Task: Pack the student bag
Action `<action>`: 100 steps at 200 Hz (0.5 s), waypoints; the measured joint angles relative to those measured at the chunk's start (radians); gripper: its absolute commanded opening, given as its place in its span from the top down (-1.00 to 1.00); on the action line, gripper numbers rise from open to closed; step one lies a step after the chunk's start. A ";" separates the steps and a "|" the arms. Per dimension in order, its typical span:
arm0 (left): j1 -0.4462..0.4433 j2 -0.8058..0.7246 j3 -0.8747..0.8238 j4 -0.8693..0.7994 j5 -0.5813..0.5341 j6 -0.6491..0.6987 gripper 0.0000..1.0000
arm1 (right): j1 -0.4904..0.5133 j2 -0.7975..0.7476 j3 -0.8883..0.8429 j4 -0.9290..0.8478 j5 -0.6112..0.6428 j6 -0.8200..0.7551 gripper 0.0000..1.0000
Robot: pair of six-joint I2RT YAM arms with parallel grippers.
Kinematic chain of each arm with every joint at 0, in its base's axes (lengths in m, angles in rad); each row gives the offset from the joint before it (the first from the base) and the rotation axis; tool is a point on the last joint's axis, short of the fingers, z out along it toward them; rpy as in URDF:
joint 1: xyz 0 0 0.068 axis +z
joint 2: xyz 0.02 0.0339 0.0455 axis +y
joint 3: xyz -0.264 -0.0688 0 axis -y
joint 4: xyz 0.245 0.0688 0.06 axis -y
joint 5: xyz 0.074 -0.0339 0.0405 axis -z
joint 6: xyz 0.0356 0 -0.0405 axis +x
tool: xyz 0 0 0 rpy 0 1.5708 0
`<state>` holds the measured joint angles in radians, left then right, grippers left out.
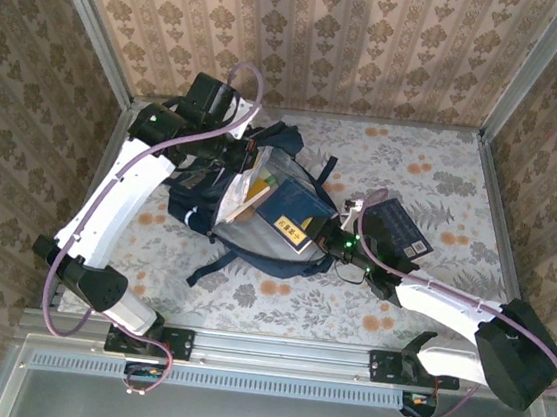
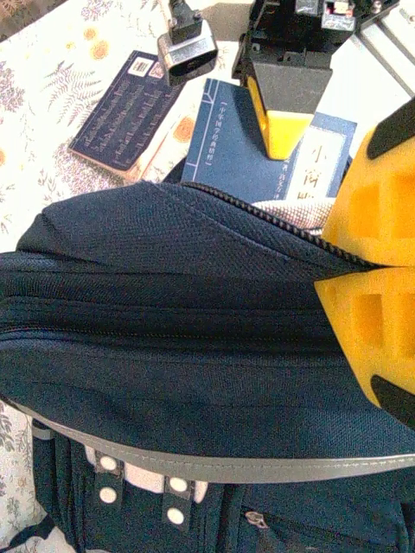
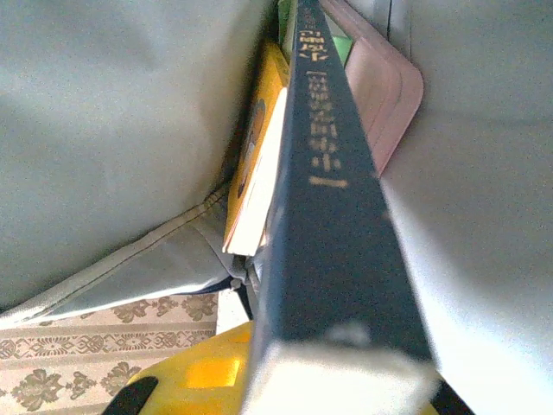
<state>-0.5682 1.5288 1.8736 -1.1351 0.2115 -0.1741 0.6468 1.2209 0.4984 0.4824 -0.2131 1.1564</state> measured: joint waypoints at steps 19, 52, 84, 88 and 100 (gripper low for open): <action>0.002 0.000 0.000 0.000 0.005 0.003 1.00 | 0.006 0.000 0.002 0.005 0.000 0.000 1.00; 0.013 0.000 0.000 0.000 0.019 0.003 1.00 | 0.020 0.000 0.043 0.007 -0.001 0.002 1.00; 0.015 0.000 0.000 0.000 0.027 0.003 1.00 | 0.037 -0.002 0.094 0.008 -0.004 0.002 1.00; 0.015 0.000 0.000 0.000 0.028 0.003 1.00 | 0.039 -0.002 0.100 0.008 -0.004 0.002 1.00; 0.019 0.000 0.000 0.000 0.032 0.003 1.00 | 0.043 -0.001 0.113 0.008 -0.004 0.002 1.00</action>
<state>-0.5495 1.5288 1.8736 -1.1351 0.2436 -0.1707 0.6895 1.2198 0.6117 0.4908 -0.2169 1.1587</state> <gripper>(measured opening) 0.048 0.136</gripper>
